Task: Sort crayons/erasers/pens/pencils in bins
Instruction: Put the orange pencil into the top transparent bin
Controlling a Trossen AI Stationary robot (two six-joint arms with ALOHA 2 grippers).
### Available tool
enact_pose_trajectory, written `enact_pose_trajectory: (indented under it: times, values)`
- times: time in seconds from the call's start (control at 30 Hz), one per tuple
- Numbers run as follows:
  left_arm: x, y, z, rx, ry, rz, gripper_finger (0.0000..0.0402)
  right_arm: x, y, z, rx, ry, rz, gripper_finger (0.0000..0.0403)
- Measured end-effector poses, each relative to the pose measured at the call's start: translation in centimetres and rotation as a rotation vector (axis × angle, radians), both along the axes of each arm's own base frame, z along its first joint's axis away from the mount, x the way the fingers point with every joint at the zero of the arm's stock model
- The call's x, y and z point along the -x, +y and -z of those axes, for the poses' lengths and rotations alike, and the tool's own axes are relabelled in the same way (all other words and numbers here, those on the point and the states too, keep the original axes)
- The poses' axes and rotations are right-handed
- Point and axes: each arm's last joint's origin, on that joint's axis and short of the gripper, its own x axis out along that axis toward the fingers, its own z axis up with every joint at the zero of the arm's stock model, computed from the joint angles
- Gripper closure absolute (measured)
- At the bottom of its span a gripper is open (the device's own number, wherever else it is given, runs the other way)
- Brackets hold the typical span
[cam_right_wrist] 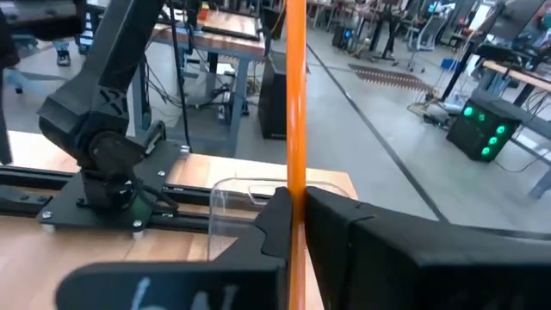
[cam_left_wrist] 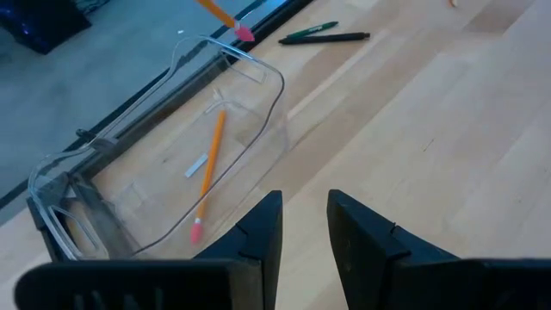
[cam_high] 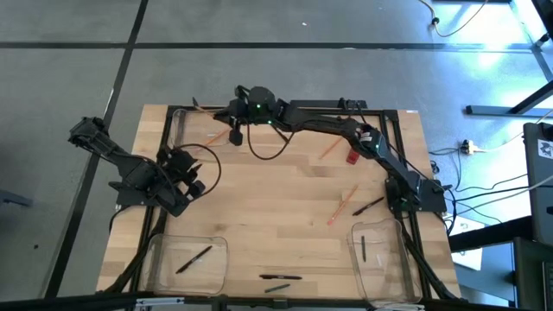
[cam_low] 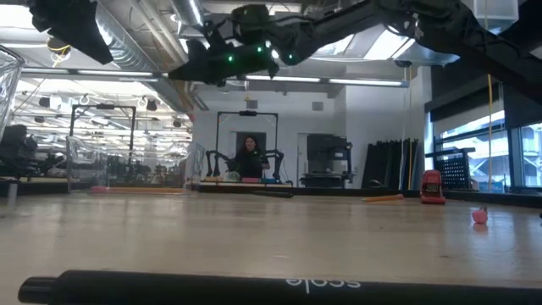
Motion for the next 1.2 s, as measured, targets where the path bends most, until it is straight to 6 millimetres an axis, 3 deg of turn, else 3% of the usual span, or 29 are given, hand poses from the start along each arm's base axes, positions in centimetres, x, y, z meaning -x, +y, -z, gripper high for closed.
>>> enact_pose_trajectory:
  times: [0.4, 1.2]
  values:
    - [0.0, 0.0, 0.0, 0.000, 0.000, 0.000, 0.0314, 0.4, -0.3, 3.2, 0.004, -0.021, -0.016, 0.0377]
    - [0.0, 0.0, 0.0, -0.004, 0.003, 0.005, 0.0314, 0.4, -0.9, 3.8, -0.005, -0.010, -0.021, 0.0377]
